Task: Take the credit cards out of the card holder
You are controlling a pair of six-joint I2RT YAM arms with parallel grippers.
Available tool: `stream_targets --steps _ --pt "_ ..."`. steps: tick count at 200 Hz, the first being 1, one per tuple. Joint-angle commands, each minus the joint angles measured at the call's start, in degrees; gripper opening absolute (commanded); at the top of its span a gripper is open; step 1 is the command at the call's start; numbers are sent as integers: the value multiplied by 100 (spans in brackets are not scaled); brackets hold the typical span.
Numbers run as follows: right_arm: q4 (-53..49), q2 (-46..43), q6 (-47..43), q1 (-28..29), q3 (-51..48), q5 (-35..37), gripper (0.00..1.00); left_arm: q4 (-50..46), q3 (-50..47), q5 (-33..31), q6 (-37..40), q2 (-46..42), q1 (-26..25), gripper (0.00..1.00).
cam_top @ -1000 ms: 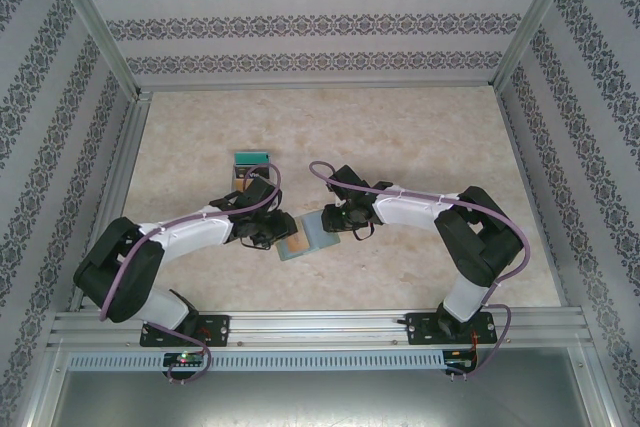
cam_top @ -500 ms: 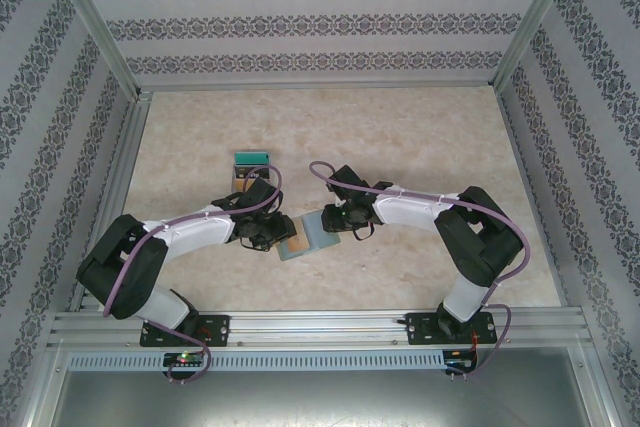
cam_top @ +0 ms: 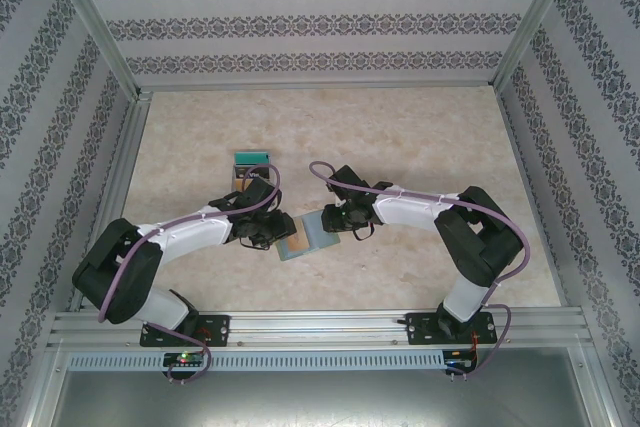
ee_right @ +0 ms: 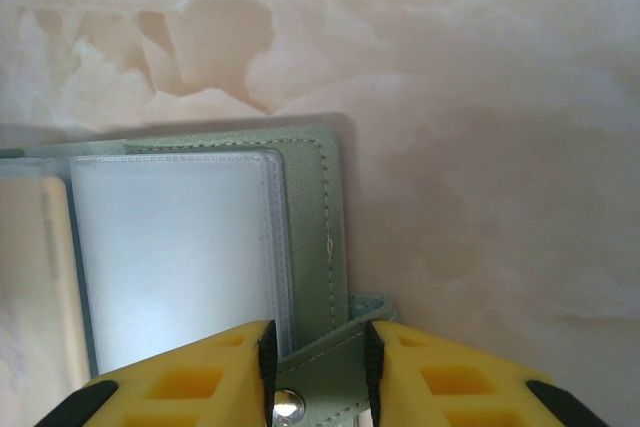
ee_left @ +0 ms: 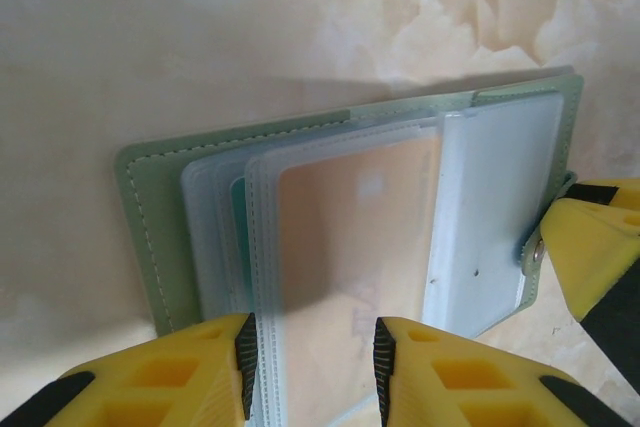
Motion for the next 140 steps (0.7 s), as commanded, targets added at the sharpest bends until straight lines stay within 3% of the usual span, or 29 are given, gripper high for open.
stream_targets --steps 1,76,140 --pt "-132 141 118 106 -120 16 33 -61 142 -97 61 -30 46 38" --pt "-124 167 126 116 -105 8 33 -526 271 -429 70 -105 51 36" --pt "-134 154 126 116 -102 16 33 -165 300 -99 92 201 25 36"
